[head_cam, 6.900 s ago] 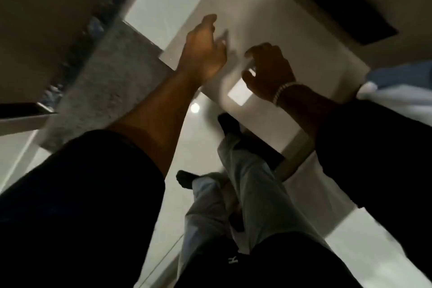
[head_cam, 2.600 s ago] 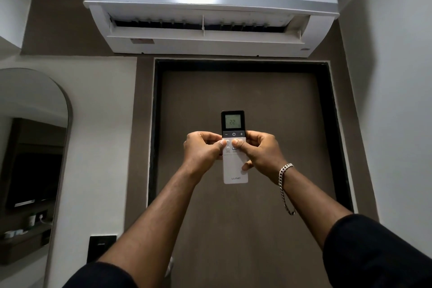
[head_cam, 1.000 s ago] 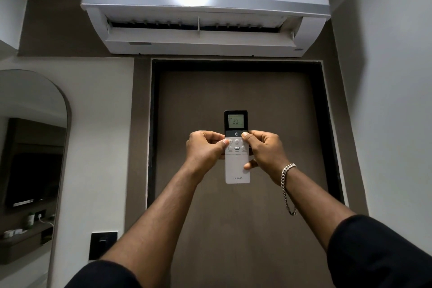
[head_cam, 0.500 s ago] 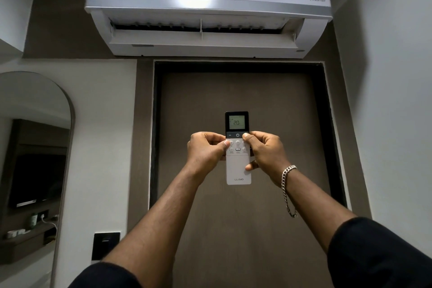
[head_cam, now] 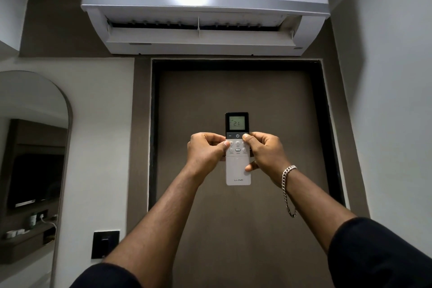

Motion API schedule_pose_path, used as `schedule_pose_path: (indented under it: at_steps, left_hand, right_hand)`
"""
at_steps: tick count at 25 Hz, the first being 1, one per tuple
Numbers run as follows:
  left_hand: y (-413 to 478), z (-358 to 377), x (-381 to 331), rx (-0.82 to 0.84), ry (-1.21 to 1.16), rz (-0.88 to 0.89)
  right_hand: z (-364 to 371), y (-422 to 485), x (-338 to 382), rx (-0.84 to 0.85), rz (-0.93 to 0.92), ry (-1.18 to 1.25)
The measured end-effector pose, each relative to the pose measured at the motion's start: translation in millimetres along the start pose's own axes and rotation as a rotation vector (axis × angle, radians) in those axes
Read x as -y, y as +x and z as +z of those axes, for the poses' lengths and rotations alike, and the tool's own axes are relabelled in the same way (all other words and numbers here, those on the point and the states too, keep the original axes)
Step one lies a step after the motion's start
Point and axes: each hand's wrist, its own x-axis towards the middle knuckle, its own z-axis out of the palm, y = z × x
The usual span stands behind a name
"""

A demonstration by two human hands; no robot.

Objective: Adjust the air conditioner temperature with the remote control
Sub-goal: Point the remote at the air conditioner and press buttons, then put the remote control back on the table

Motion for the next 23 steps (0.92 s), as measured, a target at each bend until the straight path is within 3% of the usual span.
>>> schedule_pose_path:
  at_steps: [6, 12, 23]
  left_hand:
    - [-6.8, 16.0, 15.9, 0.024, -0.015, -0.042]
    - [-47.4, 65.4, 68.3, 0.117, -0.046, -0.184]
    - [-275.3, 264.1, 242.6, 0.673, 0.095, -0.712]
  right_hand:
    - [-11.1, -7.7, -17.9, -0.018, 0.042, -0.031]
    - [-44.0, -48.0, -77.2, -0.041, 0.208, -0.089]
    - [-200.9, -274.7, -302.1, -0.194, 0.942, -0.242]
